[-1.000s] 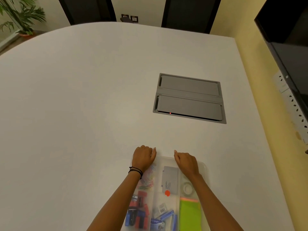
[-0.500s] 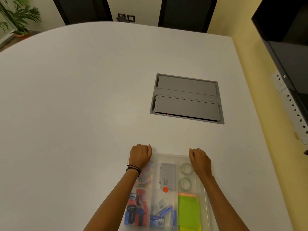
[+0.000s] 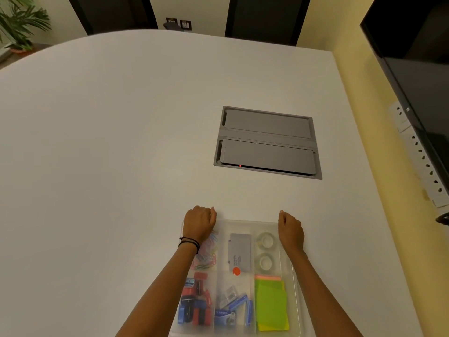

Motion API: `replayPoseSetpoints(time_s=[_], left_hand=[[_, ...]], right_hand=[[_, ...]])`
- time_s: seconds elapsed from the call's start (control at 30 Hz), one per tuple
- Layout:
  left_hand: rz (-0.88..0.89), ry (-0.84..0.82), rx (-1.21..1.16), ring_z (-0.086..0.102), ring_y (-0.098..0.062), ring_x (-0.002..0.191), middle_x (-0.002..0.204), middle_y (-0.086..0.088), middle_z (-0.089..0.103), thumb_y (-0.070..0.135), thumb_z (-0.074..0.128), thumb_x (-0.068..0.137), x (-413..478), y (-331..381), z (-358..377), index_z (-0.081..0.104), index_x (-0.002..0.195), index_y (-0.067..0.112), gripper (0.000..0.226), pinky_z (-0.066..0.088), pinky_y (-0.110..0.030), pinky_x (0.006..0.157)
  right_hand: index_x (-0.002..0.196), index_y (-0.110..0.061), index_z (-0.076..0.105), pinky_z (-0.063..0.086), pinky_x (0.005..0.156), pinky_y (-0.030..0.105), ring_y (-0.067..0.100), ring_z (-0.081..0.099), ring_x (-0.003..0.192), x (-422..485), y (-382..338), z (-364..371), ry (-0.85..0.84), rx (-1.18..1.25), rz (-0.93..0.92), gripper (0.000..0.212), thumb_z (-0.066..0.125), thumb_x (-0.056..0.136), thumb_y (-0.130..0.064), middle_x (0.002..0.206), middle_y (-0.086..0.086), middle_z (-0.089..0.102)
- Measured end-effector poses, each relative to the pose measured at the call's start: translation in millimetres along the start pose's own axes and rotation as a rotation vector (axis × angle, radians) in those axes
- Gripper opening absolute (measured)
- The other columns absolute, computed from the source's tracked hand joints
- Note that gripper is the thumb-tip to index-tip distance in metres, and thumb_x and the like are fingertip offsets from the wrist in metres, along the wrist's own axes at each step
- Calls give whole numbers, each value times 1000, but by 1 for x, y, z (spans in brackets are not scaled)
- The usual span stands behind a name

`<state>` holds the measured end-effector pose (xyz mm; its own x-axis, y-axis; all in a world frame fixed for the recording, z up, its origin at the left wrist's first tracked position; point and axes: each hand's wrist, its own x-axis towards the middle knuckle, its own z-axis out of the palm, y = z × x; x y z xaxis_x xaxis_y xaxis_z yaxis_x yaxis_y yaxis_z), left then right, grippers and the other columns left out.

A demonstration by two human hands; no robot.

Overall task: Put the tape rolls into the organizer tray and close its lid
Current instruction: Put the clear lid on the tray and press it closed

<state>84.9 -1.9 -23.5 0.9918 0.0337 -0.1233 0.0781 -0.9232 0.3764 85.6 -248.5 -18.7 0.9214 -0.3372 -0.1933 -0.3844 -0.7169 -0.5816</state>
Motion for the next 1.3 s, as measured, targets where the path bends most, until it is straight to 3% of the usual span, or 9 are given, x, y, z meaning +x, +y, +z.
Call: replayPoseSetpoints(time_s=[0.13, 0.27, 0.33, 0.5, 0.67, 0.77, 0.97, 1.1, 1.3], left_hand=[[38, 85, -29, 46, -26, 55, 54, -13, 53, 15, 45, 96, -2, 0, -3, 41, 58, 11, 38, 39, -39, 53], [53, 202, -86, 56, -30, 75, 81, -12, 64, 27, 30, 95, -9, 1, -11, 59, 87, 6, 38, 47, -43, 66], [40, 232, -158, 58, -30, 87, 96, -12, 66, 25, 34, 97, -14, 1, -13, 61, 99, 8, 31, 48, -43, 75], [8, 217, -263, 53, -31, 113, 125, -15, 58, 16, 48, 96, -45, -12, -15, 54, 121, 8, 27, 44, -44, 96], [-97, 233, -392, 49, -32, 120, 132, -17, 52, 11, 54, 91, -100, -39, -14, 45, 130, 6, 40, 43, -47, 101], [-248, 216, -480, 56, -31, 110, 126, -15, 53, 13, 51, 94, -133, -55, -14, 44, 130, 9, 37, 50, -45, 90], [-242, 75, -405, 57, -13, 58, 71, 4, 57, 29, 39, 99, -187, -65, -3, 43, 126, 15, 30, 41, -19, 49], [-231, 39, -418, 60, -10, 56, 75, 4, 63, 34, 32, 100, -203, -57, 8, 35, 130, 17, 35, 42, -15, 45], [-223, 95, -489, 58, -1, 47, 64, 12, 59, 48, 24, 91, -214, -54, 18, 35, 130, 16, 51, 39, -6, 38]], right_hand=[[70, -9, 39, 33, 55, 30, 25, 48, 62, -15, 11, -7, -16, 8, 12, 35, 35, 99, -28, 66, 8, 50], [98, -13, 46, 40, 64, 32, 26, 55, 76, -45, 34, -13, -42, 106, 47, 20, 39, 97, -32, 84, 3, 56], [108, -15, 46, 42, 67, 32, 25, 55, 79, -60, 46, -17, -56, 149, 65, 20, 41, 97, -30, 89, 4, 57], [96, -18, 49, 43, 65, 33, 25, 58, 76, -95, 69, -29, -71, 126, 72, 15, 43, 96, -32, 78, -2, 57], [91, -16, 47, 39, 55, 31, 20, 54, 57, -130, 80, -33, -110, 77, 69, 21, 43, 96, -36, 60, -2, 54], [92, -15, 47, 41, 59, 31, 25, 56, 64, -150, 87, -30, -135, 51, 79, 24, 40, 96, -38, 67, 3, 57], [81, -9, 49, 47, 70, 41, 36, 59, 79, -183, 94, -24, -108, 55, 119, 34, 34, 99, -34, 77, 17, 63], [76, -10, 44, 45, 66, 39, 38, 60, 80, -193, 91, -20, -46, 1, 99, 32, 34, 99, -30, 81, 22, 65], [85, 1, 54, 45, 64, 39, 41, 60, 80, -198, 89, -18, 27, -52, 59, 35, 38, 99, -26, 80, 25, 66]])
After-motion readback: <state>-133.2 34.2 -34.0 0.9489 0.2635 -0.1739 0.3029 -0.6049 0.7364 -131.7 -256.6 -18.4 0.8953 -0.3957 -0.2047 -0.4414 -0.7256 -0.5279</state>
